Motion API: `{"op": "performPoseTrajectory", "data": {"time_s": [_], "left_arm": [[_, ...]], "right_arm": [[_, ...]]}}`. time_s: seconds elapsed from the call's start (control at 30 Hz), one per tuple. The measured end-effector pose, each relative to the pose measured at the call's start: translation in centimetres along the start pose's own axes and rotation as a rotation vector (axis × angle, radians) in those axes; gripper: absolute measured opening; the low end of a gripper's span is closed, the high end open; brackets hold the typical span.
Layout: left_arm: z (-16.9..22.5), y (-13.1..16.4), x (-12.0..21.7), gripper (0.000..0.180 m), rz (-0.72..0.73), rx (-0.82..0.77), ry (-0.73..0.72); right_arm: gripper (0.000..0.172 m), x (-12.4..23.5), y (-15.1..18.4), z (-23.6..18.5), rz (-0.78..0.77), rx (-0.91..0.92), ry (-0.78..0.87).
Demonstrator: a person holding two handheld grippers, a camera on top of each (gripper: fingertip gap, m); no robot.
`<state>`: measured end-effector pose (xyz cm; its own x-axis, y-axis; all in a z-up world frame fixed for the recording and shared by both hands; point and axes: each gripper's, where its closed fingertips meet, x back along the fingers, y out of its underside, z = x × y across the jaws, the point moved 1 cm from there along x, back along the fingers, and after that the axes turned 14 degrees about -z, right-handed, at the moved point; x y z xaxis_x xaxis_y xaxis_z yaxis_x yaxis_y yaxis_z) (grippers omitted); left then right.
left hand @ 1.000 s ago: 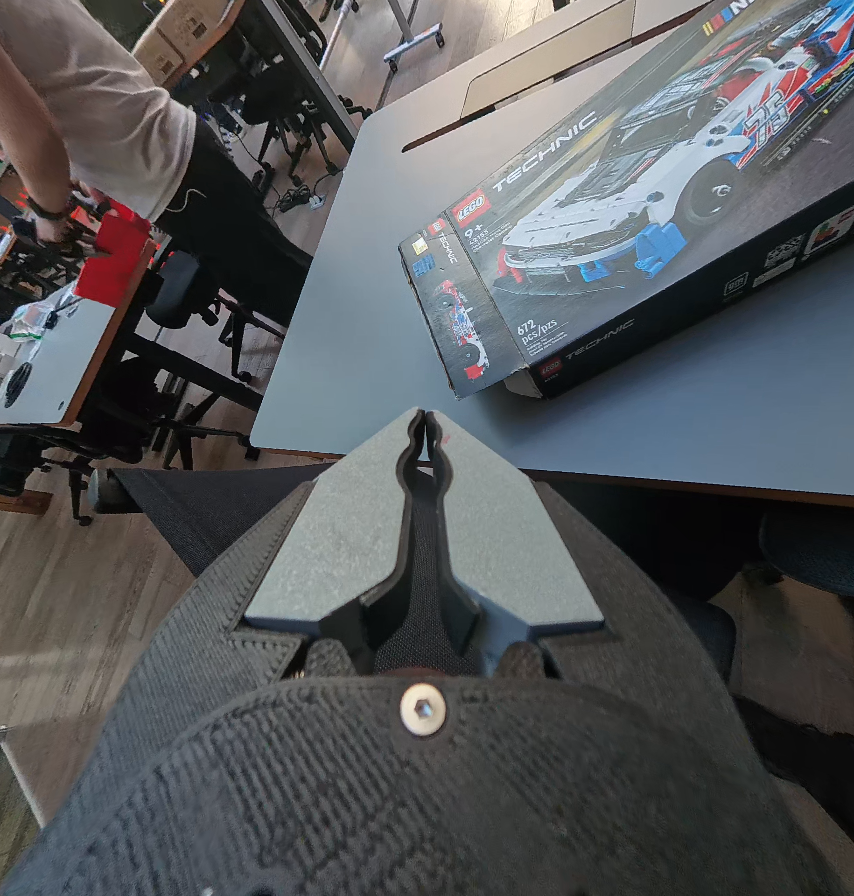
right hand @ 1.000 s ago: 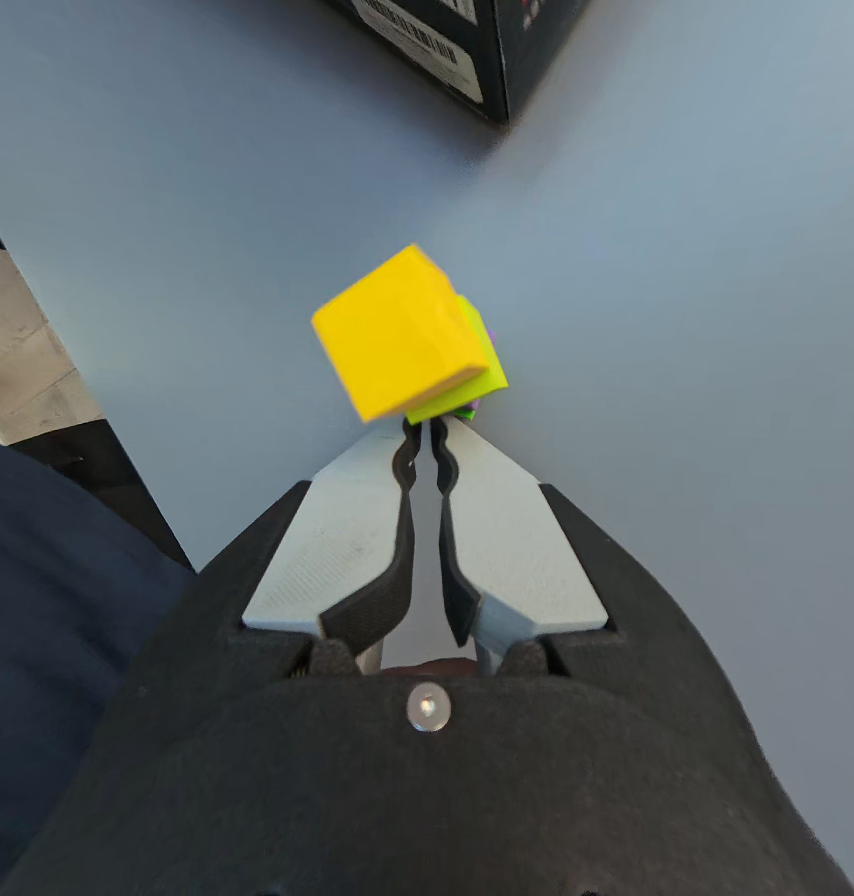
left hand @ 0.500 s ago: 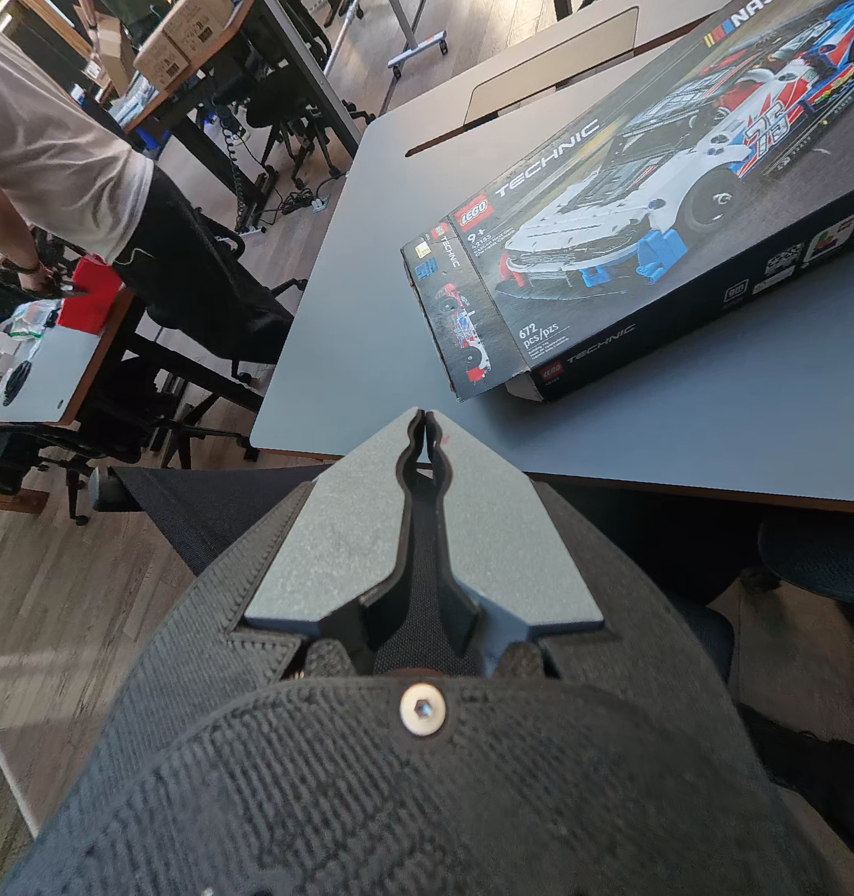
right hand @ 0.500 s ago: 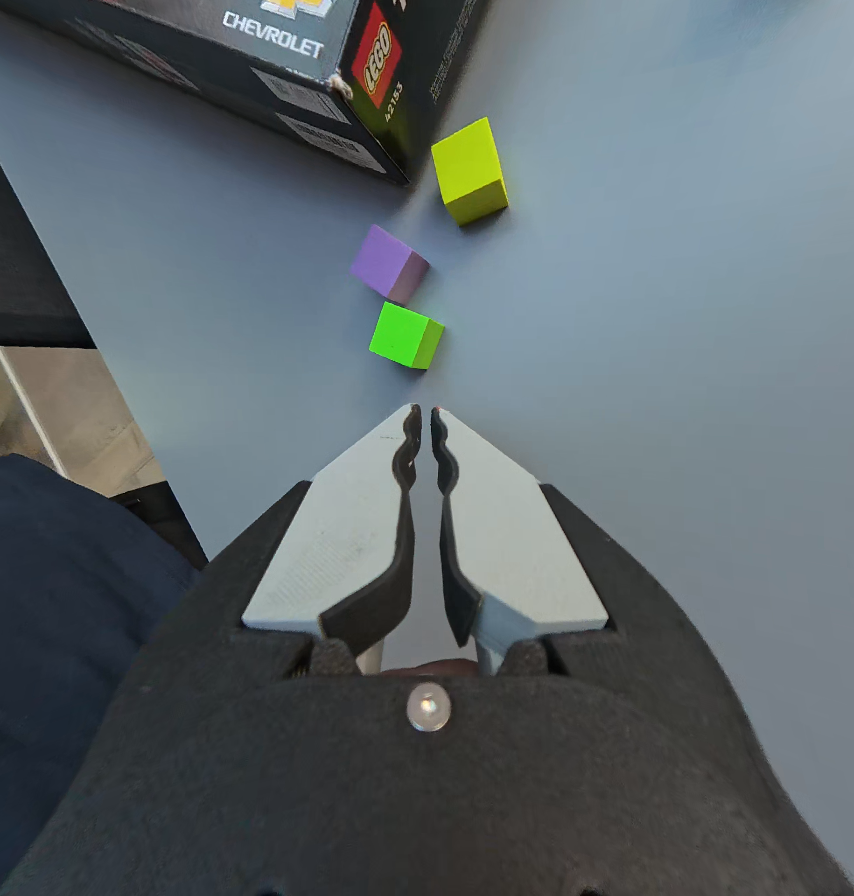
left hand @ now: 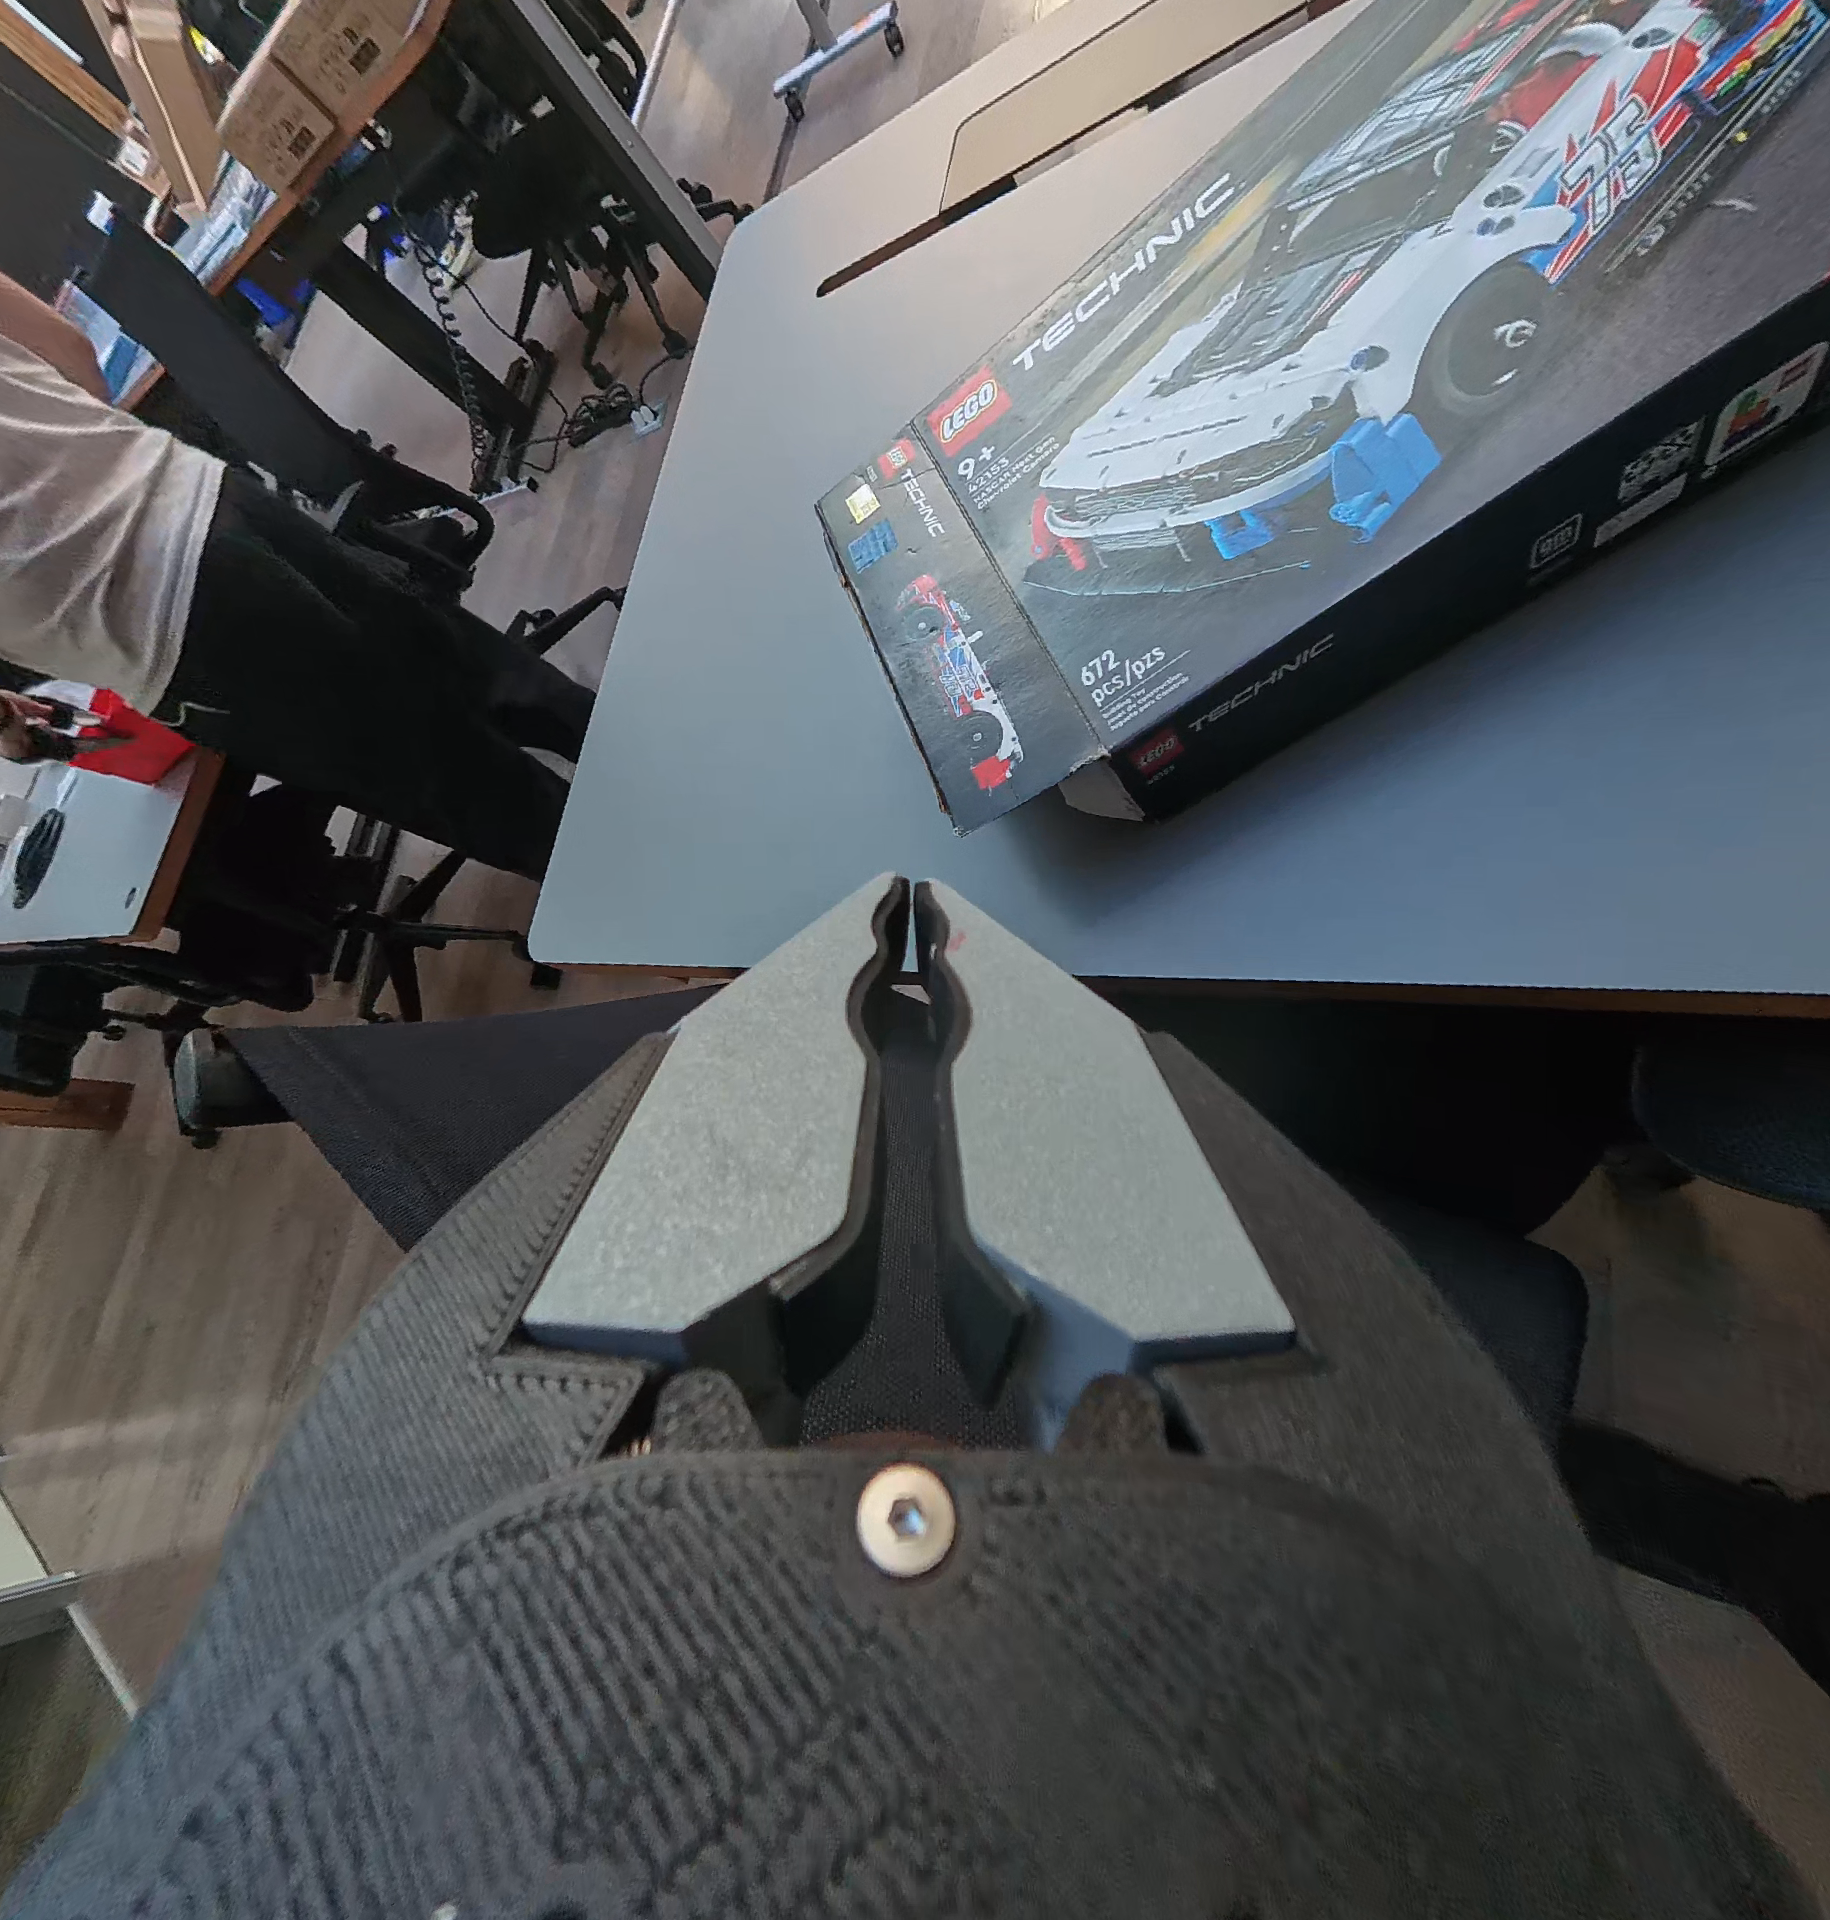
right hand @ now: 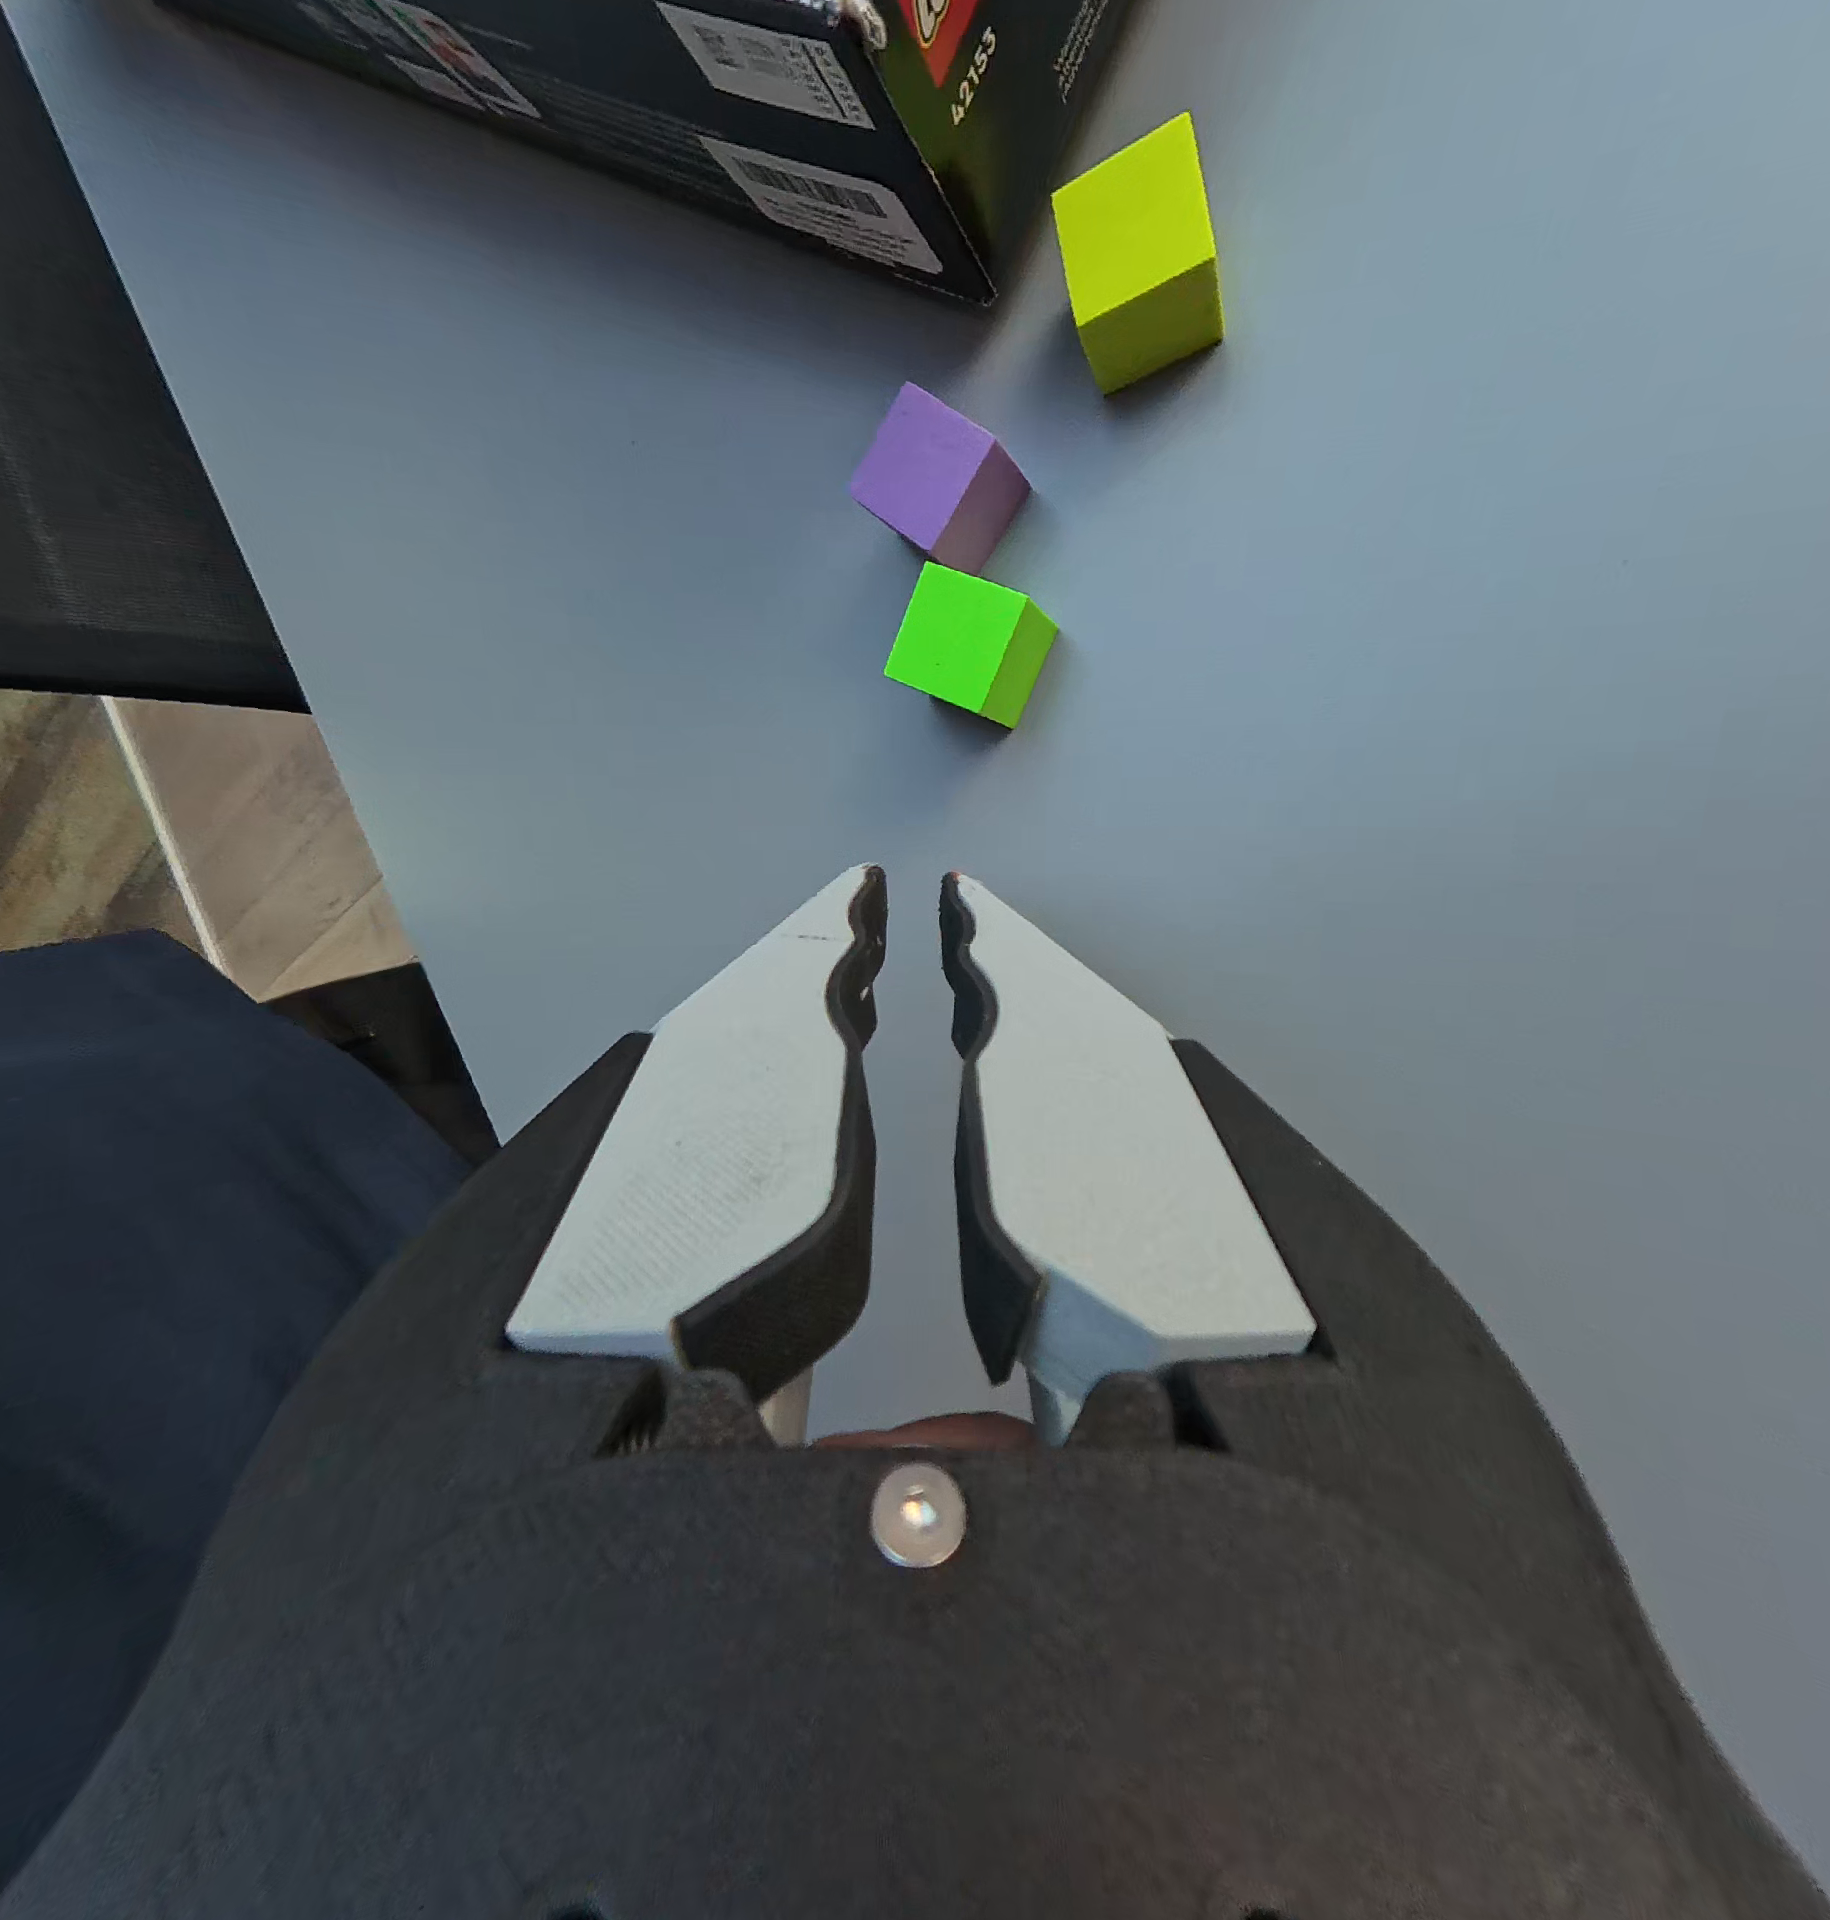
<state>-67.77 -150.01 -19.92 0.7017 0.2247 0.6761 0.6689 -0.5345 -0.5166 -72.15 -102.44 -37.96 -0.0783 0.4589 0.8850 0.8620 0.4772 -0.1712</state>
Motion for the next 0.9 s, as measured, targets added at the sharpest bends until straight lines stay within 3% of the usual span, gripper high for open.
{"op": "performPoseTrajectory", "data": {"time_s": [0.2,0.27,0.37,0.5,0.63,0.7,0.8,0.9], "left_arm": [[1.8,-0.2,-0.4,0.004,-0.017,-0.038,0.11],[3.6,-0.2,-0.9,0.013,-0.055,-0.052,0.23],[8.2,-1.2,-1.0,0.03,-0.084,-0.011,0.528],[12.3,-1.3,0.4,0.043,-0.104,-0.151,0.766],[14.3,-0.4,2.4,0.048,-0.093,-0.286,0.95],[15.1,-0.4,3.3,0.047,-0.05,-0.31,1.031],[16.0,0.9,3.1,0.043,-0.074,-0.364,1.066],[15.9,0.5,3.2,0.04,-0.042,-0.368,1.074]], "right_arm": [[0.009,0.6,1.0,-0.8,-0.007,0.012,0.055],[0.011,0.9,1.2,-1.8,0.02,-0.001,0.043],[0.013,0.6,1.7,-4.4,0.049,-0.032,0.016],[0.015,-0.9,2.0,-10.7,0.065,-0.038,-0.059],[0.024,-3.5,2.2,-21.0,-0.005,0.052,-0.318],[0.024,-5.1,2.8,-22.8,-0.087,0.103,-0.243],[0.017,-6.8,4.0,-21.8,-0.225,0.092,-0.033],[0.015,-7.4,4.2,-23.0,-0.224,0.093,-0.046]]}}
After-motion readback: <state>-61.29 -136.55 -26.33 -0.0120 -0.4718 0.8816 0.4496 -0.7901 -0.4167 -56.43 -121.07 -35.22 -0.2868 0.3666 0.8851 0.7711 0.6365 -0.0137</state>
